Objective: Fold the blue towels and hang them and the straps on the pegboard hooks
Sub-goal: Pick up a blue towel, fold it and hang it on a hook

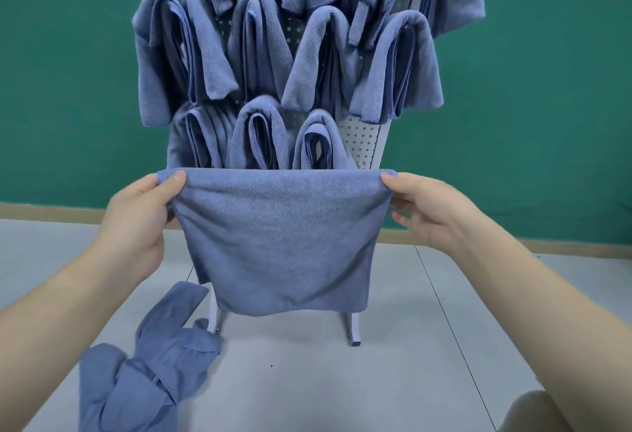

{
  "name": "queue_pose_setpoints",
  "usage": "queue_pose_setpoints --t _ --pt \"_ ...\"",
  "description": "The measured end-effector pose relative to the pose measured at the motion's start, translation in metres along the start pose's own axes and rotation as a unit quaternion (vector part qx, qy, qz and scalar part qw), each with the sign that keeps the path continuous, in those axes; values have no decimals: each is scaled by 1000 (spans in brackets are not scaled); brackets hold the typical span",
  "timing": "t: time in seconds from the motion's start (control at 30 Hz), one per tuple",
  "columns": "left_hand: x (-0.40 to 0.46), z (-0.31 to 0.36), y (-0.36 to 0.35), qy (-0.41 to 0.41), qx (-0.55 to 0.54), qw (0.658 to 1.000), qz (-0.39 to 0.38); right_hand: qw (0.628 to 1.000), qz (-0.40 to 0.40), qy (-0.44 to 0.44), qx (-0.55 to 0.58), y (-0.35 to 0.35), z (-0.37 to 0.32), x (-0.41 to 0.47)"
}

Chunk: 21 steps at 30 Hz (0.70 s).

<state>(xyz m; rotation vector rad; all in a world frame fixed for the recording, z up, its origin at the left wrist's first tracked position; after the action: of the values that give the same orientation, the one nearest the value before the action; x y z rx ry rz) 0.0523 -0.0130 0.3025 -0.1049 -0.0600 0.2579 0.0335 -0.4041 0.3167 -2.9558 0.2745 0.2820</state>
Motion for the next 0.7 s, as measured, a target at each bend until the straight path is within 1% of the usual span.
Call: queue_pose_setpoints --t 0.1,0.17,0.3,0.4,0.47,0.53,0.63,0.7 --pt "0 3 0 -9 -11 1000 -5 999 -40 20 24 -8 -5 -1" --pt "-2 7 -2 -19 -15 1000 -11 997 -52 46 38 -12 -10 -2" --pt "-4 12 -3 -34 1 999 -6 992 -46 90 71 -11 -21 -5" --pt "-3 8 3 -23 -2 999 26 993 -22 100 59 -6 -21 -5" --pt "0 -4 9 -7 4 999 52 995 3 96 24 0 -15 -3" --pt "2 -22 11 20 38 997 64 997 25 76 -15 3 -3 0" --pt "1 -58 0 74 91 993 28 996 45 34 -75 2 24 5" --pt "-5 -80 -5 124 102 987 28 993 53 7 -106 0 43 9"
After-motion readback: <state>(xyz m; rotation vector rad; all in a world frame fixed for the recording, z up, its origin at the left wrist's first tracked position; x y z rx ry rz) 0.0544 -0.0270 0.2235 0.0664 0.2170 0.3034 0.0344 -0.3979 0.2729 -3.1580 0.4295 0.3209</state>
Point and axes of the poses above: each hand's wrist, its own x-axis towards the middle knuckle, its own y-axis out of the back of the hand, z = x × y, the point moved 10 cm from there along x, towards the middle knuckle, and after that the axes turned 4 degrees about x, right-handed, at the moved point
